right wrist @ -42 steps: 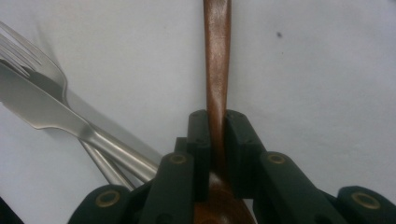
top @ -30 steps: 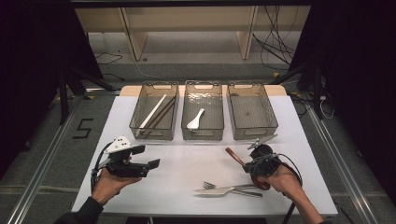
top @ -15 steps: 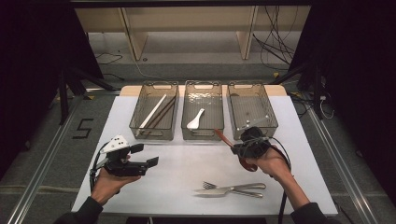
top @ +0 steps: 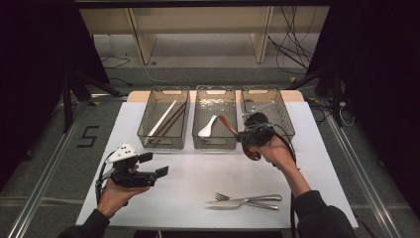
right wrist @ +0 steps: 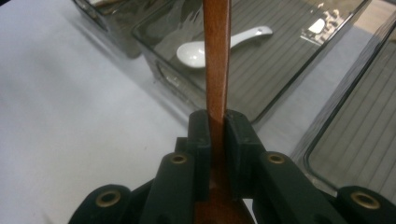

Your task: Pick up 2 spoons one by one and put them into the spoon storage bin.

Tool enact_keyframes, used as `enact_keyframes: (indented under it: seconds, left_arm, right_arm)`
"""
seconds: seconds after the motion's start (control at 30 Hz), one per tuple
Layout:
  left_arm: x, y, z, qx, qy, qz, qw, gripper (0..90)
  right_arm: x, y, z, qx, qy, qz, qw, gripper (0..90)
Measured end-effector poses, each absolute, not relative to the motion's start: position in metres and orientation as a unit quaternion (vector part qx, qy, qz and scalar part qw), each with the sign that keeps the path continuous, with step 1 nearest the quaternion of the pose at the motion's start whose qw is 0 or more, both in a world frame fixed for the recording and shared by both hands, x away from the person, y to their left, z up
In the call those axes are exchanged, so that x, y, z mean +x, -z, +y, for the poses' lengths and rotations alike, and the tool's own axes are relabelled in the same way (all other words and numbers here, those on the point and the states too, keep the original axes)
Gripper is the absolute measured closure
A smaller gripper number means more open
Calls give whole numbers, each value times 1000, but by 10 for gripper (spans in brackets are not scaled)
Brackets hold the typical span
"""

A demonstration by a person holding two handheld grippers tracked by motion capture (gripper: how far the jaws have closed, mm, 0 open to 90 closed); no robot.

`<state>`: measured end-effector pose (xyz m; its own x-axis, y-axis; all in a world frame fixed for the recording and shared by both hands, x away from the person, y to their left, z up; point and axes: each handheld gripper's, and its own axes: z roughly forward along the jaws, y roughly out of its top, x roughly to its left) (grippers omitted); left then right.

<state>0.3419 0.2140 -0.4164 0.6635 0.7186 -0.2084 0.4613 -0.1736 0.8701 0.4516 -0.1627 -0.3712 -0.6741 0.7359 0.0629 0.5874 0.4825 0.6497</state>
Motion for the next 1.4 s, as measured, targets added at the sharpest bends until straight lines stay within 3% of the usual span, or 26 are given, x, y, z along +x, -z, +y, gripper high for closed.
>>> enact_keyframes:
  seconds: [1.4]
  left_arm:
    - [341, 415, 216, 750, -132, 388, 519, 161]
  right_arm:
    - [537, 353, -111, 433, -341, 822, 138, 818]
